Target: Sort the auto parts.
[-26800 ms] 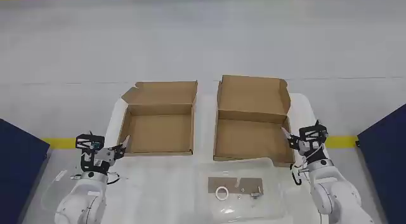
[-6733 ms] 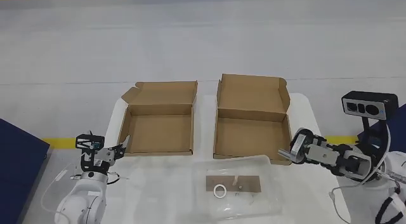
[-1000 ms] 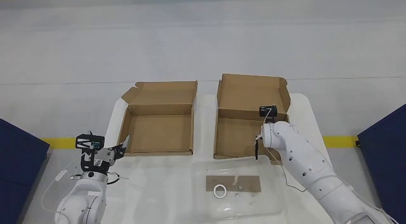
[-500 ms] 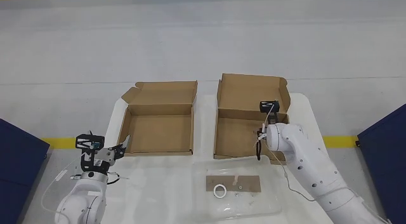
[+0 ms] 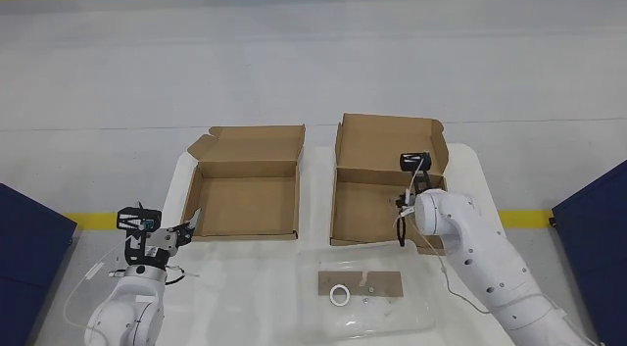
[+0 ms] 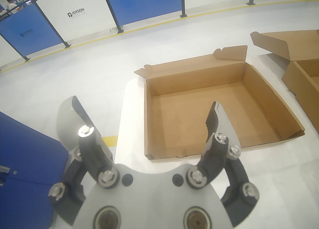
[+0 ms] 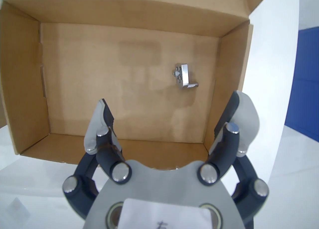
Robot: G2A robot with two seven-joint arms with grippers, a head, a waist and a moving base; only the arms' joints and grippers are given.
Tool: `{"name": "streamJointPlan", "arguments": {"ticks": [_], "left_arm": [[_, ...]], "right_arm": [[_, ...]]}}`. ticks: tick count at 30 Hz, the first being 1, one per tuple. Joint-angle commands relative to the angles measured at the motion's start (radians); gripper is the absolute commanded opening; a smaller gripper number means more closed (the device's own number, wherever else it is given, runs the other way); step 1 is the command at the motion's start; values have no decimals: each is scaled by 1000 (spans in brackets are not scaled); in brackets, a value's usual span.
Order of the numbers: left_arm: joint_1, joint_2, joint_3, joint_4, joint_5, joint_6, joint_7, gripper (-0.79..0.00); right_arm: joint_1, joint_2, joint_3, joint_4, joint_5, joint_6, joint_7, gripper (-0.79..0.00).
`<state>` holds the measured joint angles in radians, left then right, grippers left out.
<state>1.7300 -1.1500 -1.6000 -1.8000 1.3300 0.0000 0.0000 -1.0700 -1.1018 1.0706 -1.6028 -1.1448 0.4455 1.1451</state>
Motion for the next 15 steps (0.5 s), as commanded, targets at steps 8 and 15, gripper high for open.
{"name": "streamJointPlan", "arguments": {"ticks": [8,15], "left_arm": [[0,0,0,0,0,0,0,0],[0,0,0,0,0,0,0,0]], "right_arm": [[-79,30,84,-170,25,-298,111,0],[-79,30,84,-170,25,-298,111,0]]}}
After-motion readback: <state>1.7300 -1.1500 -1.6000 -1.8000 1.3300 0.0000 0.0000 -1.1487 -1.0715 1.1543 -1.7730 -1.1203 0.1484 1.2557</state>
